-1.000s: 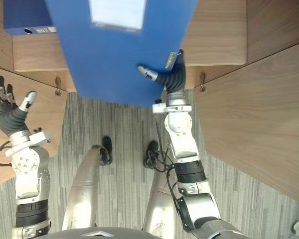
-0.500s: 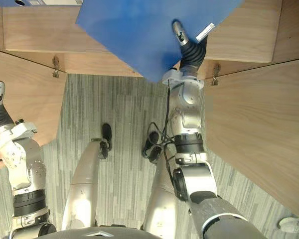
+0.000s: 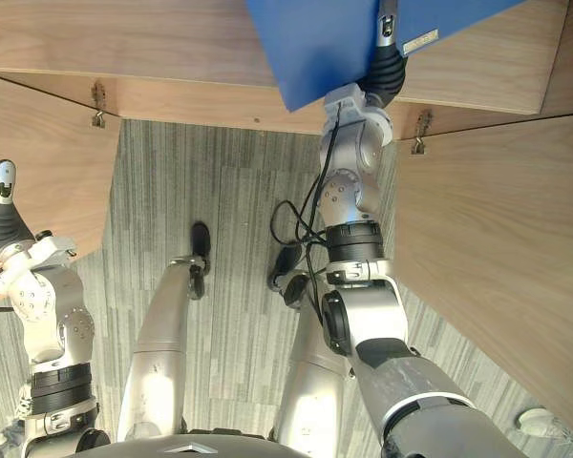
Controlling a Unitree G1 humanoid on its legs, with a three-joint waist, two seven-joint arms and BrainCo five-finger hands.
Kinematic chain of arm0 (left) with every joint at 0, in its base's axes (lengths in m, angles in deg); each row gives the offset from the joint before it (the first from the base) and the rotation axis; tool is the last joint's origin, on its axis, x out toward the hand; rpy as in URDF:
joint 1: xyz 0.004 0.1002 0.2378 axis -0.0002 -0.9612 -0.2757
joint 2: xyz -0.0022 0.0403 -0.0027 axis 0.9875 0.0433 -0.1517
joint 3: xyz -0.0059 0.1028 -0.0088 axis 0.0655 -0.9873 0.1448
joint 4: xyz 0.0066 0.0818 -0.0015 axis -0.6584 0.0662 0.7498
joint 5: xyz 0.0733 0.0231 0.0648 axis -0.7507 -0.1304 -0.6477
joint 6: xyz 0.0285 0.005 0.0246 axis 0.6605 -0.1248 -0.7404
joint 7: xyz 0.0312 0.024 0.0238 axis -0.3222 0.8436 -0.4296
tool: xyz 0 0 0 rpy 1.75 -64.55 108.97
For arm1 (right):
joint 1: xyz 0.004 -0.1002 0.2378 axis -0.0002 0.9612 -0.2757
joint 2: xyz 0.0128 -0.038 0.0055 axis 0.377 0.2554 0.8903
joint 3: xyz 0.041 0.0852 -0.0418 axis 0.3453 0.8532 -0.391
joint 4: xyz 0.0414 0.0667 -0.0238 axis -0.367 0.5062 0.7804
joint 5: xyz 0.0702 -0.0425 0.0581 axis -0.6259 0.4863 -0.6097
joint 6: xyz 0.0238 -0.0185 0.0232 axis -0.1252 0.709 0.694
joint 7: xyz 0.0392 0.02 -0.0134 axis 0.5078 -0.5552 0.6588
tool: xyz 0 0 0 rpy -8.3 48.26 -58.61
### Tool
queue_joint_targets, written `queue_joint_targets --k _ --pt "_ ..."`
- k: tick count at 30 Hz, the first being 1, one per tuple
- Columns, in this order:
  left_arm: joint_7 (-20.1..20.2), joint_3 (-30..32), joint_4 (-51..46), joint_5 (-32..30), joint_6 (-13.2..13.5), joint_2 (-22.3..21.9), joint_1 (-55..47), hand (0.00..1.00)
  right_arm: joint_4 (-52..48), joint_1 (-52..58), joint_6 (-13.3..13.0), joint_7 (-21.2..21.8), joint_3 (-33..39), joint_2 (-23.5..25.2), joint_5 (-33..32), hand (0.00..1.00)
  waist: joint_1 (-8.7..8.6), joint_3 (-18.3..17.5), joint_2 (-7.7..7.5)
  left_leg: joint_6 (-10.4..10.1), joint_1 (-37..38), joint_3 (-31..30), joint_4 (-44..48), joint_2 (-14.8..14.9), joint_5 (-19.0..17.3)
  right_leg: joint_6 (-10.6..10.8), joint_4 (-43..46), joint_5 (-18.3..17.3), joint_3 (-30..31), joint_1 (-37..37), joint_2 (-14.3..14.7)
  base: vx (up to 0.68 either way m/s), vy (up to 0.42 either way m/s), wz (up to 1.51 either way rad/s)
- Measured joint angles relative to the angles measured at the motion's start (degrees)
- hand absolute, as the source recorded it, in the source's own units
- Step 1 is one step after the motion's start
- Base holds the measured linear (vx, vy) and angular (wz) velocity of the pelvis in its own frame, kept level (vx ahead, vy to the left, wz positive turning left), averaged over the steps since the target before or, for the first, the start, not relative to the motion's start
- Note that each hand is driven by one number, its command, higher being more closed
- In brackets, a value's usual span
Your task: Walk over to the cabinet, pick up the folder, carry it to the office cabinet, place the folder inside the office cabinet, then close the office cabinet door
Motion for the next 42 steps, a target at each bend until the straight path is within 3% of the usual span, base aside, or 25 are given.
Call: queue_joint_targets --k 3,4,14,25,42 --pt "-0.85 -1.23 -0.05 -0.02 0.0 -0.48 0.0 0.0 0.85 -2.57 -0.27 -1.5 0.37 0.79 -0.25 1.0 0.41 0.0 0.0 -0.3 0.01 -0.15 -0.37 0.55 0.46 -0.43 -0.49 0.25 -0.24 0.04 0.66 -0.02 -0.056 -0.06" --pt "-0.87 -1.45 -0.08 -0.02 0.0 -1.0 0.01 0.0 2.29 -3.71 -0.49 -1.68 0.44 0.8 -0.35 0.0 0.4 0.0 0.01 -0.53 0.01 -0.31 -0.62 0.59 0.65 -0.48 -0.6 0.28 -0.51 0.04 0.67 -0.02 -0.048 0.05" --pt "-1.06 -7.14 -0.1 -0.28 -0.03 -1.79 -0.06 0.0 6.65 -9.64 -0.84 -6.51 1.93 0.21 -2.79 0.0 1.24 0.0 0.01 -1.83 0.1 -2.01 -5.49 0.88 4.57 -2.63 -3.61 1.58 -2.95 0.35 1.61 -0.03 -0.043 0.06" --pt "-1.11 -9.12 -0.1 -0.59 -0.07 -1.9 -2.22 0.0 9.26 -13.45 0.3 -6.7 -0.24 -4.79 -2.02 0.0 1.79 0.0 0.01 -2.52 -0.18 -3.01 -8.21 1.45 6.99 -3.73 -5.81 2.83 -4.42 0.34 2.65 -0.01 -0.008 0.01" --pt "-1.57 -10.21 -0.09 -0.73 -0.93 -1.96 -2.3 0.0 18.53 -16.7 2.61 -6.0 -2.22 -4.8 0.06 0.0 1.71 0.0 0.01 -2.43 0.27 -2.74 -10.58 2.18 9.76 -3.98 -8.39 5.68 -4.52 0.34 3.76 0.0 0.0 -0.02"
